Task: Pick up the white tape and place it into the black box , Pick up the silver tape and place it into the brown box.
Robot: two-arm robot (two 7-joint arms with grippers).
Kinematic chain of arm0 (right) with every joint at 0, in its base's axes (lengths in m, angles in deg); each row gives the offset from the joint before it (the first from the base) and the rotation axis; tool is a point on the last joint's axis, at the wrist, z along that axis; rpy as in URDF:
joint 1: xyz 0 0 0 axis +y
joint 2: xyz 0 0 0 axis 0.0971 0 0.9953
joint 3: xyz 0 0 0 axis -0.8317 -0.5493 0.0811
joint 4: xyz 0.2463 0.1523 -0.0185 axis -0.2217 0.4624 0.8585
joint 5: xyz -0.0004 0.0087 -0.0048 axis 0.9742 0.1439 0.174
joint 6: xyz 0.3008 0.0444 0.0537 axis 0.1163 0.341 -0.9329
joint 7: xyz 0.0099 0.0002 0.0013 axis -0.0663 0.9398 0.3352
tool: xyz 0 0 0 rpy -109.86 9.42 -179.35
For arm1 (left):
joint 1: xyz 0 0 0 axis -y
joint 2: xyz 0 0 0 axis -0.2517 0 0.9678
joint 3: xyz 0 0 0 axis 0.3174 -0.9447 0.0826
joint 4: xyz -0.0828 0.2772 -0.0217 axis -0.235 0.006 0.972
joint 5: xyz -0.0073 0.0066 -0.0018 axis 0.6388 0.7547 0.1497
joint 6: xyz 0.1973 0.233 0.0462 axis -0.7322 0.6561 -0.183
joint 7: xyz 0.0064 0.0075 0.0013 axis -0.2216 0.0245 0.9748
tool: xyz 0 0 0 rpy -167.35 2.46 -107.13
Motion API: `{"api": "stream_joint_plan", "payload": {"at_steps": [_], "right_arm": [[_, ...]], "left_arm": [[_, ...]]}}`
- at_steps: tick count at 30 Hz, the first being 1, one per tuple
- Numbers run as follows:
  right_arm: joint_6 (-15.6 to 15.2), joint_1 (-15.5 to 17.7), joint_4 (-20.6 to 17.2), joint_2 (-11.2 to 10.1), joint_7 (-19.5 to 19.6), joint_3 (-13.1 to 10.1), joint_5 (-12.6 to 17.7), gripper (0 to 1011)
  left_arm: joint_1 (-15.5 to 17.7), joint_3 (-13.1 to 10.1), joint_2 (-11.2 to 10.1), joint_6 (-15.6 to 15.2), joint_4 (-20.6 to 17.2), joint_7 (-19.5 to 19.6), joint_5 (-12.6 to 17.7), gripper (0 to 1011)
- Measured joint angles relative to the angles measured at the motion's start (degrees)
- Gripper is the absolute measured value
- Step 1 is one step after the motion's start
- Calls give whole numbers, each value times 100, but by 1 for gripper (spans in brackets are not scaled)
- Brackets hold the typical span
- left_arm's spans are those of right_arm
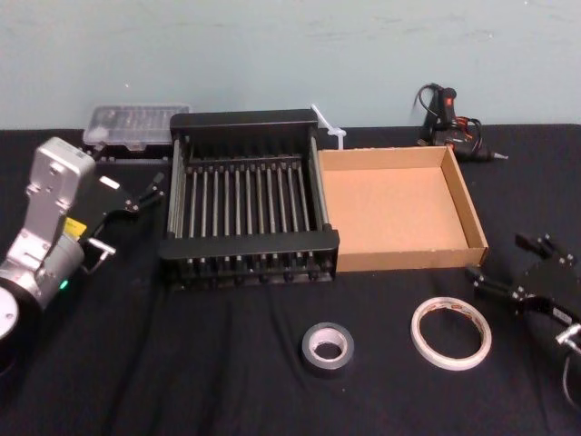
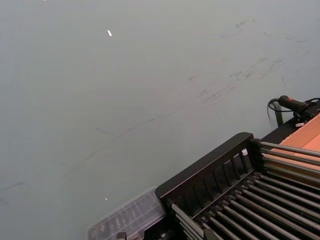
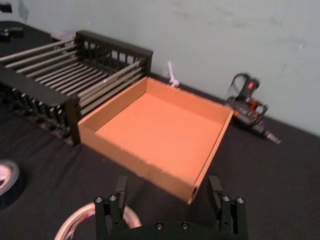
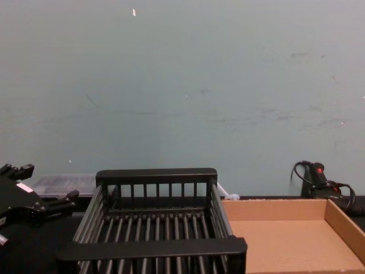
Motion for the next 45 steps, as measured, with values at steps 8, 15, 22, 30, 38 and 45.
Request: {"api": "stream_joint_plan", "payload": {"at_steps": [8, 15, 22, 30, 38, 45], "right_arm": [[-406, 0, 79, 19, -202, 19, 42, 1002], [-787, -92, 184, 107, -347, 87, -6, 1002], [-968, -161, 273, 199, -467, 131, -93, 1002], [-1037, -244, 365, 317, -578, 181, -240, 1002], [-1113, -295, 456, 421, -679, 181, -364, 1002], [-1158, -296, 484, 499, -752, 131, -430, 1002]], "left_arm": [[0, 0, 0, 0, 0, 0, 0, 1001], [0, 0, 0, 0, 0, 0, 0, 1001], [0, 0, 0, 0, 0, 0, 0, 1001], [0, 0, 0, 0, 0, 0, 0, 1001], [0, 0, 0, 0, 0, 0, 0, 1001], [0, 0, 0, 0, 0, 0, 0, 1001]]}}
